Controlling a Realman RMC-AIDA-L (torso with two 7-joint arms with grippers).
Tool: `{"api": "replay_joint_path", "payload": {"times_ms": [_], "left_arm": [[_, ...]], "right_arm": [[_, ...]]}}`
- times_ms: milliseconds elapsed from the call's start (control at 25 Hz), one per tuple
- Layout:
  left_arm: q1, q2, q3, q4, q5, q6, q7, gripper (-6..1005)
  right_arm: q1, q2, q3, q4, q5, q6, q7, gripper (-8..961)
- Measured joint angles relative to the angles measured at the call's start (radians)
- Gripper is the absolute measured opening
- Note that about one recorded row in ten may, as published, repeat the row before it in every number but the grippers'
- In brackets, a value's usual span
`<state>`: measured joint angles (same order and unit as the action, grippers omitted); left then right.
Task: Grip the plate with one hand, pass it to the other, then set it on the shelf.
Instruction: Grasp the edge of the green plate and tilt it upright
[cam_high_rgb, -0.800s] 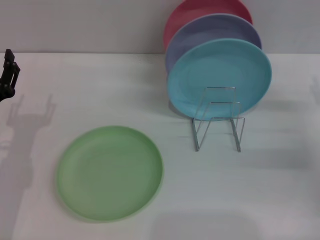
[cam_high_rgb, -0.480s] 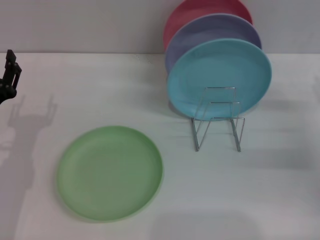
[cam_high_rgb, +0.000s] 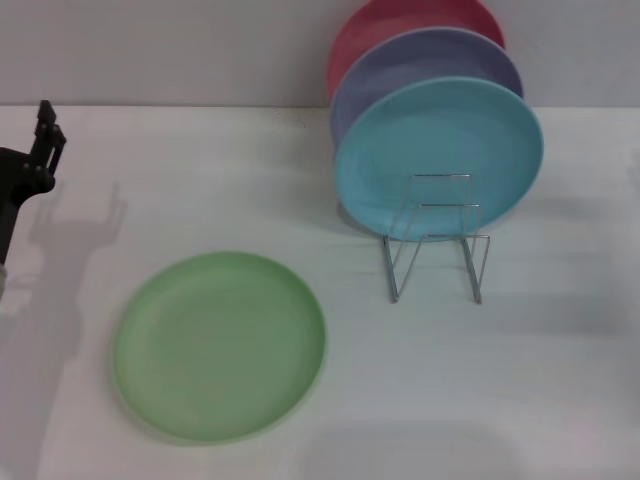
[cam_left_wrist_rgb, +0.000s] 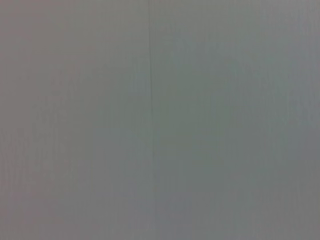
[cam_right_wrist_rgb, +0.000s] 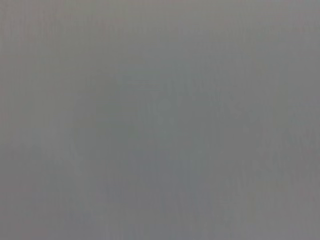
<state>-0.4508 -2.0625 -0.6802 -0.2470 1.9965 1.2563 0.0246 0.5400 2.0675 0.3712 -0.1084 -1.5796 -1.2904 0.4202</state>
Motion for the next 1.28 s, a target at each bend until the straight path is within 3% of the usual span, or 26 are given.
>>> {"api": "replay_joint_path", "payload": {"times_ms": [280,360,400,480,600,680,760,800,880,960,1280], "left_arm": [[-0.027,0.015,-0.044,-0.042,0.003,-0.099,0.01,726],[-0.031,0.039,-0.061,-0.092,0.004,-0.157,0.028,726],[-0.03,0.064,-0.081,-0.158,0.005,-0.224,0.066,725],[-0.028,0.074,-0.093,-0.189,0.005,-0.255,0.091,725],[0.018,0.103,-0.197,-0.373,0.02,-0.411,0.276,725],[0.035,0.104,-0.237,-0.425,0.031,-0.456,0.326,725],[0.087,0.096,-0.342,-0.541,0.073,-0.576,0.433,725],[0.139,0.068,-0.448,-0.638,0.121,-0.681,0.526,725],[0.188,0.025,-0.548,-0.729,0.175,-0.771,0.61,724],[0.228,0.001,-0.605,-0.806,0.217,-0.838,0.672,724],[0.335,-0.001,-0.659,-1.037,0.228,-1.073,0.705,724]], "right_arm": [[0.0,0.0,-0.001,-0.001,0.0,0.0,0.0,758],[0.001,0.0,-0.002,-0.001,-0.001,0.0,0.0,758],[0.001,0.0,-0.002,-0.001,0.0,0.0,0.0,758],[0.001,0.001,-0.003,-0.001,-0.001,0.0,0.0,758],[0.001,0.002,-0.003,0.0,0.0,-0.001,0.0,758],[0.002,0.002,-0.002,0.001,0.0,-0.001,0.0,758],[0.002,0.002,-0.001,0.001,-0.001,-0.001,0.0,758],[0.002,0.002,-0.001,0.003,0.0,-0.001,0.0,758],[0.002,0.002,-0.001,0.005,0.0,-0.001,0.0,758],[0.002,0.002,-0.001,0.006,0.0,-0.001,0.0,758],[0.014,0.003,-0.009,0.008,0.0,0.0,0.0,758]]}}
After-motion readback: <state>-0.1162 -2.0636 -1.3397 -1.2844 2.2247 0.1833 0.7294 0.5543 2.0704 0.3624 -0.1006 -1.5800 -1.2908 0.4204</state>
